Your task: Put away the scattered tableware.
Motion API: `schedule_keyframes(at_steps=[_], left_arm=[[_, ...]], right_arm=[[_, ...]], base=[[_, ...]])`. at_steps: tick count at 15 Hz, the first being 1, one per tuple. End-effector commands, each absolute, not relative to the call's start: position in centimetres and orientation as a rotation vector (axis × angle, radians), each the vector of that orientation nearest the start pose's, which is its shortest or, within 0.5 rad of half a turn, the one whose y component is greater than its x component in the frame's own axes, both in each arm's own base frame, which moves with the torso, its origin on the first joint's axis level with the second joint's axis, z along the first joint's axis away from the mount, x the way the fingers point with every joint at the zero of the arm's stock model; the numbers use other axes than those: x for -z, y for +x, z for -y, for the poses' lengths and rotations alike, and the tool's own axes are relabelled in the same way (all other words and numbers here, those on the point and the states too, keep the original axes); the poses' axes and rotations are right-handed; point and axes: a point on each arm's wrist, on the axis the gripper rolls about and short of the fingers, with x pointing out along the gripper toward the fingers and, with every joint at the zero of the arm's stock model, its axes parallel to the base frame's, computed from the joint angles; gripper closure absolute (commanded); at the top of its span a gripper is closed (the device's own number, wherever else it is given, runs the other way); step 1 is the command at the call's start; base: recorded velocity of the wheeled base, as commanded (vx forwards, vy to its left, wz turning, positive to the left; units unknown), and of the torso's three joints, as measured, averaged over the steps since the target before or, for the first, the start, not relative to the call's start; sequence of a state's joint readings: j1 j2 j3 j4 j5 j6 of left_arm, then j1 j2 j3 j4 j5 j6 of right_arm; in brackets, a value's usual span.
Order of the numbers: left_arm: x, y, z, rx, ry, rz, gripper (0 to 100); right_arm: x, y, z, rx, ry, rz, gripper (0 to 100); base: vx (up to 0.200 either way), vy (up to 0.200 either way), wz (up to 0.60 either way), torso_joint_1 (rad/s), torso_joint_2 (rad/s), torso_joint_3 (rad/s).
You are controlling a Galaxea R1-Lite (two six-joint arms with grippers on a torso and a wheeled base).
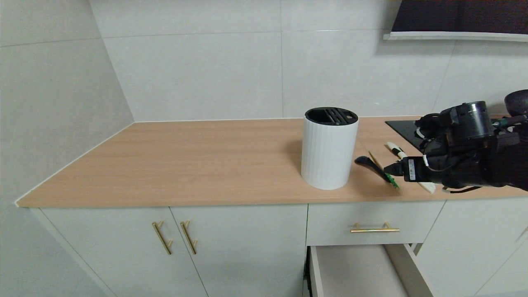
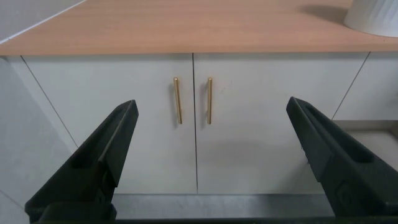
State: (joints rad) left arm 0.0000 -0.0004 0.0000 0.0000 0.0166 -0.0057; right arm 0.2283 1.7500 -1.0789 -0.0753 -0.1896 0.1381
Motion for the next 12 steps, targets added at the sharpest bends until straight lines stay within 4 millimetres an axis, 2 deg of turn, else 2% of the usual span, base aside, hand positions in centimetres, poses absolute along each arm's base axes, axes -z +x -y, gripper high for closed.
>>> schedule_keyframes(at_steps=[1,8,12], left_arm=[[-7.5,-2.3,0.0,-0.017,-0.006,0.000,0],[-7.5,-2.3,0.0,-0.017,-0.006,0.000,0],[-7.5,-2.3,0.0,-0.017,-0.006,0.000,0]], right_arm=[[-15.3,34.2,-6.3,0.035,0.012,-0.631,0],[-12.1,36.7,-6.7,0.035,0.017,-0.591,0],[-11.6,37.2,-6.1,0.054,0.018,-0.592,0]], base=[[0.000,0.000,0.00,0.000,0.00,0.000],[0.000,0.000,0.00,0.000,0.00,0.000],[0.000,0.000,0.00,0.000,0.00,0.000]])
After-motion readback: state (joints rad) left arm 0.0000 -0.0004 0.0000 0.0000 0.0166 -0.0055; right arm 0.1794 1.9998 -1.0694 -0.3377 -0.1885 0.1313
